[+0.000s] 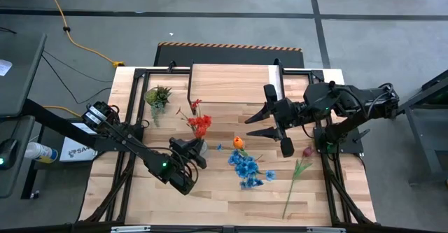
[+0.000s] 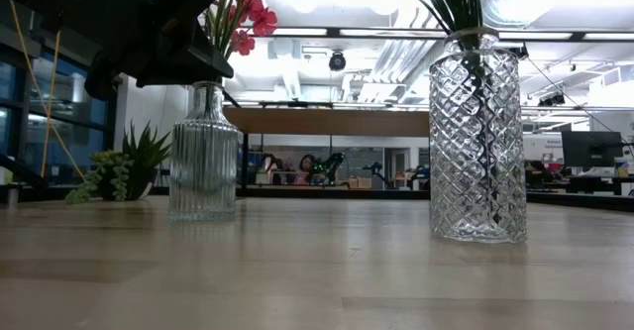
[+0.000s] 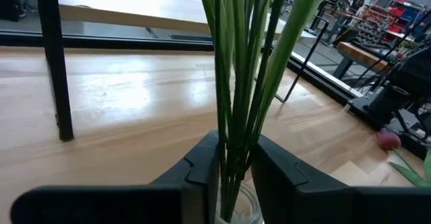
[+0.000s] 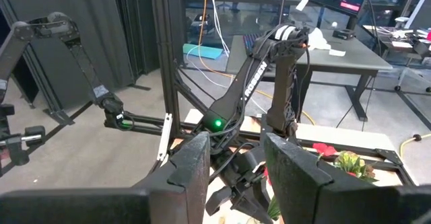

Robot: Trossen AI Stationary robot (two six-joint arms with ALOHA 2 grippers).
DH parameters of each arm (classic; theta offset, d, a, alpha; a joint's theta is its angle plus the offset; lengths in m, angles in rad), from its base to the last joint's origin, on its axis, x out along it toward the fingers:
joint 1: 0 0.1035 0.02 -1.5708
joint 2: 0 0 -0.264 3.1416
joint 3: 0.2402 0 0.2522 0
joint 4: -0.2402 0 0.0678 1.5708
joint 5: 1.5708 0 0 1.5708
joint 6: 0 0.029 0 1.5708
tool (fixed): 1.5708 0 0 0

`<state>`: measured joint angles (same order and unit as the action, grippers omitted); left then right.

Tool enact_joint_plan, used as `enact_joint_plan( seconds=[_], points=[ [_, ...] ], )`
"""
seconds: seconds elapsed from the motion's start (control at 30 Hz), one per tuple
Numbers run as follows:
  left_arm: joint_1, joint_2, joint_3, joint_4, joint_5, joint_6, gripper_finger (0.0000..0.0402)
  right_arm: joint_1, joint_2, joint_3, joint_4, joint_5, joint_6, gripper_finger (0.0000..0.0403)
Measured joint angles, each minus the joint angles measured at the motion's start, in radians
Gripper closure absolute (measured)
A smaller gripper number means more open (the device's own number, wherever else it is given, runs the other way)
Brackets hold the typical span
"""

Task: Pick and place flowers into a vace then onto a shelf
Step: Put the red flowers into the left transparent vase, then put the dark red flower into the left transparent vase

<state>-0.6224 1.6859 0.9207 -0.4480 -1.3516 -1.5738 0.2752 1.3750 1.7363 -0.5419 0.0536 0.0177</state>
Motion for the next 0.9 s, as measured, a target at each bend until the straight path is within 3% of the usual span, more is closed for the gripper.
enact_joint_plan(
  seconds=[0.5, 0.63, 0.9],
  points=[
    [-0.001, -0.007, 0.026, -0.019, 0.020, -0.046, 0.0144, 0.000, -0.001, 0.000, 0.000, -0.006, 0.001, 0.0269],
    [-0.007, -0.013, 0.053, -0.093, 0.083, -0.045, 0.0128, 0.000, -0.005, 0.000, 0.000, -0.005, 0.001, 0.0269],
    [-0.077, -0.057, 0.085, -0.163, 0.092, -0.047, 0.0124, 0.000, -0.019, 0.000, 0.000, -0.005, 0.003, 0.0269]
  ],
)
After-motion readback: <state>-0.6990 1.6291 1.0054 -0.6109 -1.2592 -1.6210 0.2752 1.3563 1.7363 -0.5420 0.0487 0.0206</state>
